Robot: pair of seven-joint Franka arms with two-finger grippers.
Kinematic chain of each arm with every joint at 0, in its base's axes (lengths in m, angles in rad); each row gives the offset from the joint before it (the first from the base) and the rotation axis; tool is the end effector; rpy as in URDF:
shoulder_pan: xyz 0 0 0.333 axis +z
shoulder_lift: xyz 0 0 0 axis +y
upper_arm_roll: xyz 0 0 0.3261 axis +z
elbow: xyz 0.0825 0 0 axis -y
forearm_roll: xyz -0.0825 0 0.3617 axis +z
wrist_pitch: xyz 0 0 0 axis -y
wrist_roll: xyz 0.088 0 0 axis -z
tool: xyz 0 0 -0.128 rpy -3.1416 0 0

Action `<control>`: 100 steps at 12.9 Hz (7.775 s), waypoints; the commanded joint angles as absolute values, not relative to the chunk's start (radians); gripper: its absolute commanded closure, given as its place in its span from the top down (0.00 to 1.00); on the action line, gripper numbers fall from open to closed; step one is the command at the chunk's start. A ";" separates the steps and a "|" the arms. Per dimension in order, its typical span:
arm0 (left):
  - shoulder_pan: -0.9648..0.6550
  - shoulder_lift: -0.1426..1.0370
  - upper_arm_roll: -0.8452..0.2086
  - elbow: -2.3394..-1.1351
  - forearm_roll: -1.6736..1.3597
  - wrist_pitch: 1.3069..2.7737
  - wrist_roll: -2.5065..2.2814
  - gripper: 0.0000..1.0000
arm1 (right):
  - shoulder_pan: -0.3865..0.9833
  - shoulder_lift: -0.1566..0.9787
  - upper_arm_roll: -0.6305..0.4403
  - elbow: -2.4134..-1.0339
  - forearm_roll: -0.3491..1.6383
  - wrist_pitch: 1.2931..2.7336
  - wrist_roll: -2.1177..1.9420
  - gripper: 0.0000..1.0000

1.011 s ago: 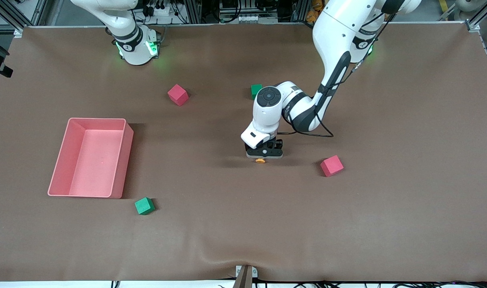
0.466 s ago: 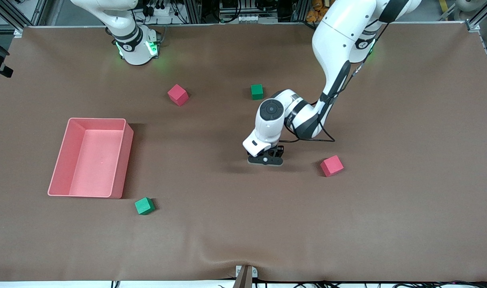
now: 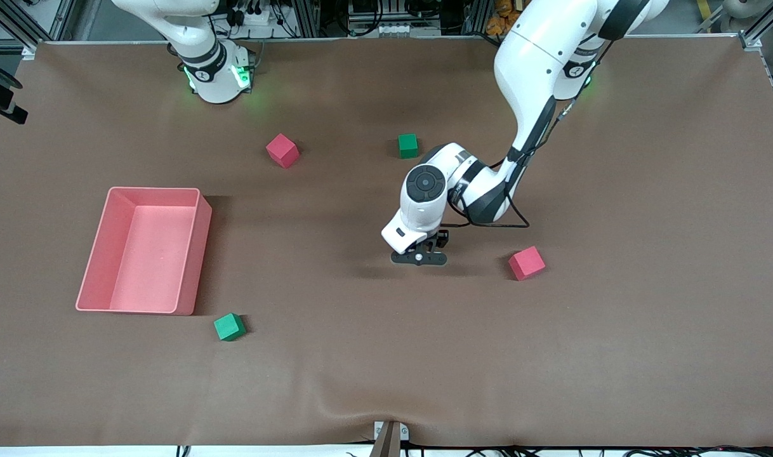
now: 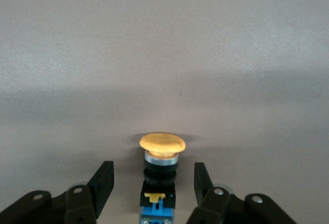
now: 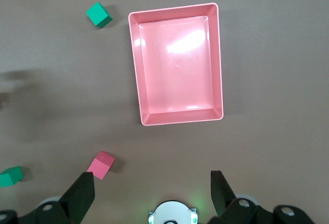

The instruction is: Place and upright button with both arms

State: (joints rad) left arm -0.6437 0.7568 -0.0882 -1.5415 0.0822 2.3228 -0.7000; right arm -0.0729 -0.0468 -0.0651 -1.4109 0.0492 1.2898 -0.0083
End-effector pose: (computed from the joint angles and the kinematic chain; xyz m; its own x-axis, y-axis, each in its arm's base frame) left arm 0.5290 -0.4589 0.2102 0.9978 -0.0622 0.0221 -0.0626 -0.9979 0.0173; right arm 0.4787 -0.0602 0.6835 0.9906 -0.1151 -0.0735 -0.1191 -0.9915 -0.0518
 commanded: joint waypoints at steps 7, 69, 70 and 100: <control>-0.638 0.788 -0.091 -1.514 0.048 2.301 -0.640 0.59 | -0.072 -0.054 -0.063 -1.419 0.051 1.284 -0.014 1.00; -1.180 1.048 0.058 -1.376 1.351 1.781 -2.470 0.01 | 0.072 -0.003 -0.060 -1.401 -0.072 1.318 0.144 1.00; -1.180 1.052 0.058 -1.376 1.351 1.781 -2.470 0.03 | 0.069 0.008 -0.060 -1.402 -0.077 1.328 0.220 1.00; -1.189 0.798 0.009 -1.381 0.961 1.726 -2.067 1.00 | 0.017 0.011 -0.069 -1.410 0.054 1.364 0.018 1.00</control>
